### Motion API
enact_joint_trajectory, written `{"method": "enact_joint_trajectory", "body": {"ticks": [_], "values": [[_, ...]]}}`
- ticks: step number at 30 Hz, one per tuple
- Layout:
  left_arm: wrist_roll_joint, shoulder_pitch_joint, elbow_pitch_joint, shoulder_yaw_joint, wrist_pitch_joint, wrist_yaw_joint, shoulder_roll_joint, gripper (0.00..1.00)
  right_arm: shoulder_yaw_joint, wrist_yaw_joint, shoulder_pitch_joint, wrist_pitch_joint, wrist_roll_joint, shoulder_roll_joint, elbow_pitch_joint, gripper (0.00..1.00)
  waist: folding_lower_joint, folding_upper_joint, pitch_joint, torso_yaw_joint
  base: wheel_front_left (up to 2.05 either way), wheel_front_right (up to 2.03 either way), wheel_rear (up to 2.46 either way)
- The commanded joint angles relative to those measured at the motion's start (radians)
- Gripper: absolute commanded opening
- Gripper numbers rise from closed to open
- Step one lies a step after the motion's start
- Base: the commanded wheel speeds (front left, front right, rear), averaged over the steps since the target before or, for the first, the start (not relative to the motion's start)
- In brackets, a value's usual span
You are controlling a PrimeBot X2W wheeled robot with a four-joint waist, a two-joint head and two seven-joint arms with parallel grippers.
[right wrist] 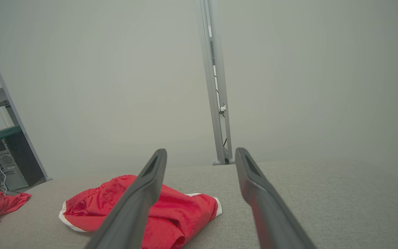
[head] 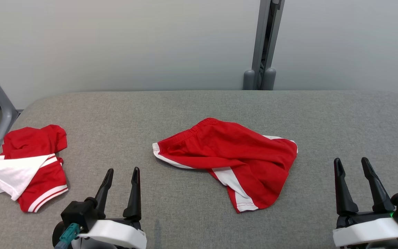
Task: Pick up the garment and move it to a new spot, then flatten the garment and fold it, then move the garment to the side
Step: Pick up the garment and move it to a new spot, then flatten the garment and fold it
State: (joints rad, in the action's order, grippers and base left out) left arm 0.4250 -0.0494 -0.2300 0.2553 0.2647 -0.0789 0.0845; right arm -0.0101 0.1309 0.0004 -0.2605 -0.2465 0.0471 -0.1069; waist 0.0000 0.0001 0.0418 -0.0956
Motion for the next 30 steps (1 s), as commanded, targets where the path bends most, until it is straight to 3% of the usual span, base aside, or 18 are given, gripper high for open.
{"method": "enact_joint_trajectory", "body": {"ticks": [1, 12, 30], "values": [[-0.011, 0.003, 0.003, -0.01, 0.001, 0.009, 0.002, 1.0, -0.001, 0.0, 0.006, -0.005, -0.004, 0.006, 0.0, 1.0, 0.0, -0.0001, 0.002, 0.001, 0.0, 0.0, 0.0], [-0.057, 0.007, -0.022, -0.054, 0.002, 0.043, -0.021, 1.0, 0.001, 0.0, -0.005, -0.005, -0.016, 0.006, 0.012, 1.0, 0.0, -0.0001, 0.003, 0.003, 0.0, 0.0, 0.0], [-0.105, 0.011, -0.04, -0.06, 0.002, 0.052, -0.032, 1.0, 0.002, 0.0, -0.009, -0.005, -0.021, 0.006, 0.017, 1.0, 0.0, -0.0001, -0.004, 0.0, 0.0, 0.0, 0.0]]}}
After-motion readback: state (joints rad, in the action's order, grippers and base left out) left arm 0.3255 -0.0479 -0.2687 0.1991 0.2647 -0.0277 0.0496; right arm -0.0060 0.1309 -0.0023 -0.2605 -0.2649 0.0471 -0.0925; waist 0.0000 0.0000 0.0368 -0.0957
